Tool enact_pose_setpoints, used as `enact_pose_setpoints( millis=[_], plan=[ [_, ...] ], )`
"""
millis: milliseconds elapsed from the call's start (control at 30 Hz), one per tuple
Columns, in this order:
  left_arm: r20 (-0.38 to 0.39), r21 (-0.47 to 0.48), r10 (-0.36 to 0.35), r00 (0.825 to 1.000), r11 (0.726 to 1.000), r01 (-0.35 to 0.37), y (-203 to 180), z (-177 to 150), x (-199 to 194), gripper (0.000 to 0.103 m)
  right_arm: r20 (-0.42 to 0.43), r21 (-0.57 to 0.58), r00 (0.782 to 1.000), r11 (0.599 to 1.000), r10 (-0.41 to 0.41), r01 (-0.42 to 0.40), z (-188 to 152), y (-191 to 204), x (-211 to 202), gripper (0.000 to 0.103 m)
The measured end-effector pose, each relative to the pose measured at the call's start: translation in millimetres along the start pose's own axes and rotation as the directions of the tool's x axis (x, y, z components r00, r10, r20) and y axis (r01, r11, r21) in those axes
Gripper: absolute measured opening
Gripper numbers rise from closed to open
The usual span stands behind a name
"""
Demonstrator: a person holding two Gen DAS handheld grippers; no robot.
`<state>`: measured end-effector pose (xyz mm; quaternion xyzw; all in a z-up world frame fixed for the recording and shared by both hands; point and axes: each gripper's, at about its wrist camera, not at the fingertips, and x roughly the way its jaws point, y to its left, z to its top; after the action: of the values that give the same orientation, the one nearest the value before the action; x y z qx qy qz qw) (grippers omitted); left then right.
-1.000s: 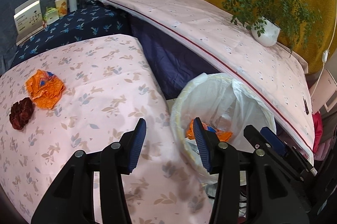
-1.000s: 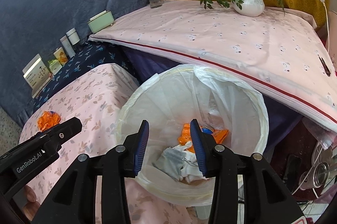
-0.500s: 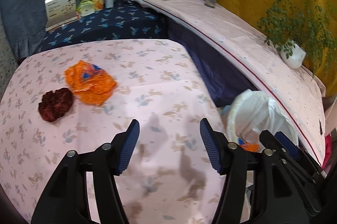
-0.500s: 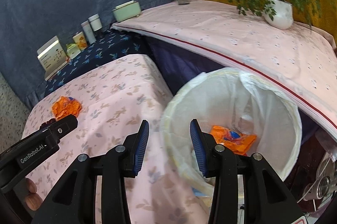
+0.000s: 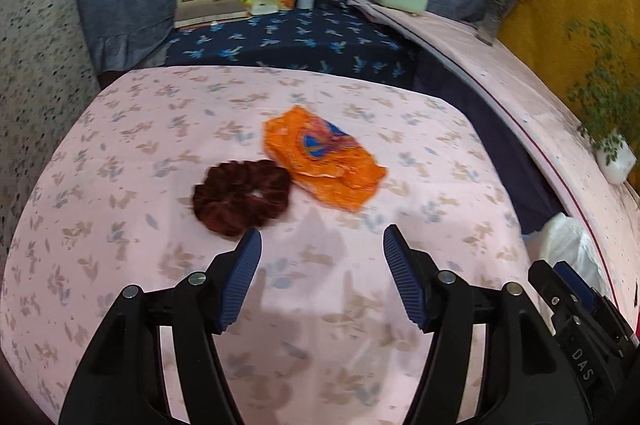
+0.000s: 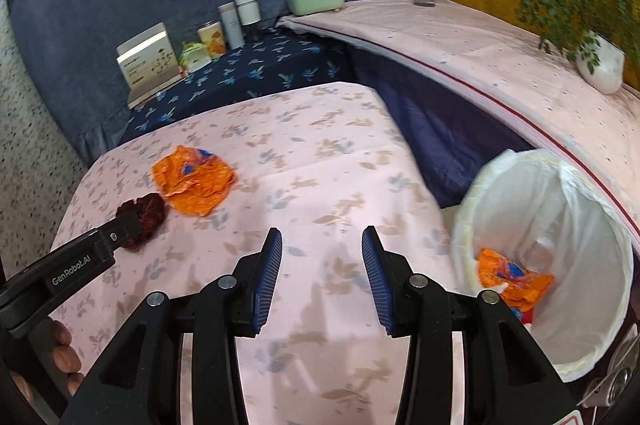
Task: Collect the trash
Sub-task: 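Move both open tools back toward the scrunchie and orange bag, then grasp the dark red scrunchie with the left tool while the right tool grasps the orange bag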
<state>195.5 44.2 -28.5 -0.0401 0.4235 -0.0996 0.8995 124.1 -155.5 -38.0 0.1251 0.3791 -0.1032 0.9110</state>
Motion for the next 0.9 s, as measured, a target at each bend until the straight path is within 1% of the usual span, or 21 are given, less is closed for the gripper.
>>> enact_pose_setpoints(
  millis=[133,267,333,367,433,567,633,733,900],
  plan=[
    [0.002,-0.029,0.035,0.999,0.999,-0.035,26.3,5.1,4.6,0.06,-0.011,-0.041,1.0,0.999,0.02,-0.021,4.9,27.2,11.2,0.041],
    [-0.005,-0.049,0.052,0.999,0.997,-0.052,46.2,9.9,11.8,0.062,-0.023,-0.069,0.999,0.997,0.037,-0.038,9.0,49.5,23.3,0.042],
    [-0.01,-0.054,0.057,0.998,0.997,-0.058,54.2,11.9,15.8,0.067,-0.029,-0.078,0.999,0.996,0.043,-0.045,12.0,60.6,30.4,0.046],
    [-0.011,-0.058,0.059,0.998,0.997,-0.06,58.1,13.0,18.0,0.068,-0.029,-0.081,0.998,0.996,0.046,-0.049,13.3,64.8,33.4,0.048],
    [-0.017,-0.063,0.06,0.998,0.996,-0.061,65.3,15.6,23.4,0.07,-0.032,-0.09,0.998,0.995,0.05,-0.053,16.2,73.9,40.8,0.048],
    [-0.041,-0.069,0.056,0.998,0.996,-0.058,74.0,19.3,37.0,0.072,-0.046,-0.104,0.997,0.993,0.058,-0.062,22.0,91.6,58.5,0.049],
    [-0.049,-0.072,0.05,0.998,0.996,-0.053,76.8,21.4,43.5,0.076,-0.053,-0.109,0.997,0.992,0.06,-0.066,25.2,98.3,66.5,0.049],
    [-0.058,-0.07,0.048,0.997,0.996,-0.052,78.4,25.5,53.6,0.076,-0.06,-0.114,0.996,0.991,0.064,-0.07,31.7,108.8,79.9,0.052],
    [-0.078,-0.053,0.067,0.995,0.996,-0.071,80.0,30.8,71.2,0.076,-0.071,-0.117,0.995,0.99,0.063,-0.072,41.1,120.7,100.7,0.053]
  ],
)
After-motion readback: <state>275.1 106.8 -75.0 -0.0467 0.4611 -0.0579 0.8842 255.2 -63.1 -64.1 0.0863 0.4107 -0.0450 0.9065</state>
